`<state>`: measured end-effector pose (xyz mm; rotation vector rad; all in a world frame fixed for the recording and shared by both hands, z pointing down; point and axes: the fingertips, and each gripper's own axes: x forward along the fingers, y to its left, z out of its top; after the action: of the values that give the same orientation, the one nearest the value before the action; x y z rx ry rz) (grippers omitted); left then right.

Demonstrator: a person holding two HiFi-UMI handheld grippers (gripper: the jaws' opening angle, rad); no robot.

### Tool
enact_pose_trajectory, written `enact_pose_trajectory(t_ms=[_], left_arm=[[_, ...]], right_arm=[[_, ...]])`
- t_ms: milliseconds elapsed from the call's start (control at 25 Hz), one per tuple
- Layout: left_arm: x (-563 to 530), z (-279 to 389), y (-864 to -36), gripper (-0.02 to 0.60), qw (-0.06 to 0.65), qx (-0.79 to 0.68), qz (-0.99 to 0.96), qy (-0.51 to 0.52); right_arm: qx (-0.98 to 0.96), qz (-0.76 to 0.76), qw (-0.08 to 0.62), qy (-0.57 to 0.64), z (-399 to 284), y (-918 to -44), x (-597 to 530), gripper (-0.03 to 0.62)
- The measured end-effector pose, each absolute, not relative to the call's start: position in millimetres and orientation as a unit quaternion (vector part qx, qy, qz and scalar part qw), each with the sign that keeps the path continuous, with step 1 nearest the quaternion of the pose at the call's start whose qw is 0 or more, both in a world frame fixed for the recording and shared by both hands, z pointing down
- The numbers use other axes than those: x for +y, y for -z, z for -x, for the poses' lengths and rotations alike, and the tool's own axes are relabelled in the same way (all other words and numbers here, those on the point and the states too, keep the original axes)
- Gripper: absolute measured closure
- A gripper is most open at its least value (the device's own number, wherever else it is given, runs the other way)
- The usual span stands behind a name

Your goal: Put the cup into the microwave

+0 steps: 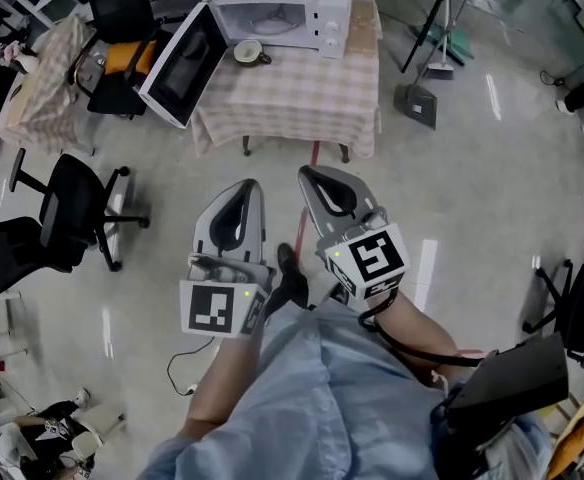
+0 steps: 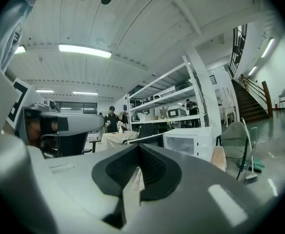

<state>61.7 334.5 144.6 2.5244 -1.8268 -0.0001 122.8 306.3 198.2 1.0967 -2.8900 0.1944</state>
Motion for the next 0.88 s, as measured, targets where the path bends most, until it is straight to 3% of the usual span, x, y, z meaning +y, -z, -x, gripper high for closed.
enact_pose_trajectory(t_ms=[600, 880], left_arm=[[240.4, 40.0, -133.2, 0.577, 0.007, -0.551, -0.833, 0.048], [227.3, 67.6, -138.2, 0.577, 0.012, -0.539, -0.841, 0.053]], right_arm=[[-0.926, -0.373, 0.041, -0.045, -14.0, -190.0, 211.0, 0.593], [-0.914, -0.402, 0.047, -0.028, -0.9, -182.9, 188.7, 0.593]])
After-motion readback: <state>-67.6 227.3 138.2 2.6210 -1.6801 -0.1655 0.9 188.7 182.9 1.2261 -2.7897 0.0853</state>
